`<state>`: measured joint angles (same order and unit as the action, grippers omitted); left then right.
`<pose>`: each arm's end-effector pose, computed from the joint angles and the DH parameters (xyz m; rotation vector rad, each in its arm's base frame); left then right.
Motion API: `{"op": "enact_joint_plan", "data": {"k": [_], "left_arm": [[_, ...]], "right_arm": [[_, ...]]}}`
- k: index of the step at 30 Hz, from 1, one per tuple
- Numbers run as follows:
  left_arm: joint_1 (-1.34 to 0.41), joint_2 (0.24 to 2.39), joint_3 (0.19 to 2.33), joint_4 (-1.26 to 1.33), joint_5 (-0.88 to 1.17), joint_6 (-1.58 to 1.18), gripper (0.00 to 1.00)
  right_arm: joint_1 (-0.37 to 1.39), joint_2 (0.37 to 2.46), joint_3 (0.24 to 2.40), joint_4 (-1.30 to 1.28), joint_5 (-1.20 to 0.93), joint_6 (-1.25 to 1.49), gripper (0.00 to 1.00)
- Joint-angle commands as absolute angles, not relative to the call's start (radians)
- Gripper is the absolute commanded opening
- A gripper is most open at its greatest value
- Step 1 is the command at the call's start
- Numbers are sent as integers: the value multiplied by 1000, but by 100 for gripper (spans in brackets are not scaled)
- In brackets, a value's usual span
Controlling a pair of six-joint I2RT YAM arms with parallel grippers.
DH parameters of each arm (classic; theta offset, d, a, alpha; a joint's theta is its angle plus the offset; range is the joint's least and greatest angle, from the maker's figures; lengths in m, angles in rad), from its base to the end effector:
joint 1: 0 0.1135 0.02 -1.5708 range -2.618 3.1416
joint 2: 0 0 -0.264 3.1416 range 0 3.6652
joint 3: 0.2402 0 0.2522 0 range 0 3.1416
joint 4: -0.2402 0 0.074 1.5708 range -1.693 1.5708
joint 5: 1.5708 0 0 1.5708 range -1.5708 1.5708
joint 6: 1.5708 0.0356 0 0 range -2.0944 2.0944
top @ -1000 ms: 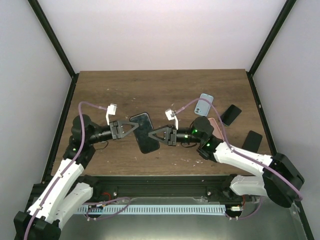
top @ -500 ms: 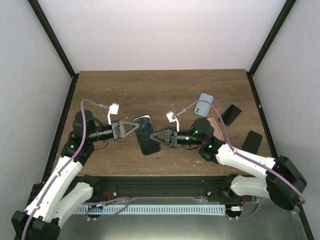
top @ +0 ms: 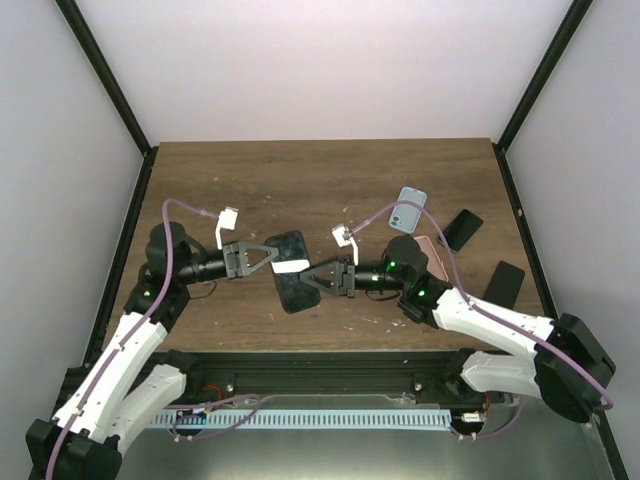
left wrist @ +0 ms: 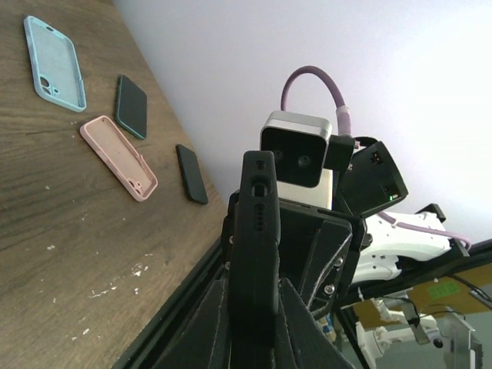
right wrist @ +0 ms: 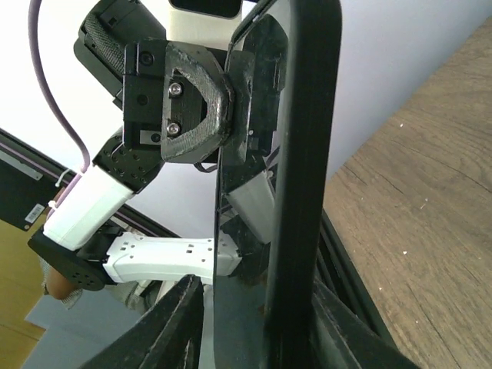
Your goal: Put the phone into the phone case
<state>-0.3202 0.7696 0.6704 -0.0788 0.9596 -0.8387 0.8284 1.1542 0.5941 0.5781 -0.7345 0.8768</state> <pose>0.1551 -0.0821 0.3159 0.2993 1.9650 -1.6281 0.1535 0.2025 0.2774 -0.6546 1.7982 1.8171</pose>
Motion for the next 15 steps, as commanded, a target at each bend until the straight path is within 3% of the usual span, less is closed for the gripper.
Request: {"op": "enact_joint_plan", "data": {"k": [1, 5, 6, 11, 15], "left_arm": [[-313, 771, 677, -32, 998, -842, 0], [-313, 782, 675, -22, 1013, -857, 0], [-312, 783, 678, -31, 1010, -861, 2], [-311, 786, 704, -75, 984, -867, 40], [-311, 788, 675, -70, 979, -868, 45]], "right_arm": [[836, 1107, 660, 553, -696, 871, 32], [836, 1124, 671, 569, -711, 877, 2], [836, 1128, 670, 579, -725, 882, 1], [836, 1120, 658, 597, -724, 891, 1], [837, 1098, 668, 572, -670, 873, 1]]}}
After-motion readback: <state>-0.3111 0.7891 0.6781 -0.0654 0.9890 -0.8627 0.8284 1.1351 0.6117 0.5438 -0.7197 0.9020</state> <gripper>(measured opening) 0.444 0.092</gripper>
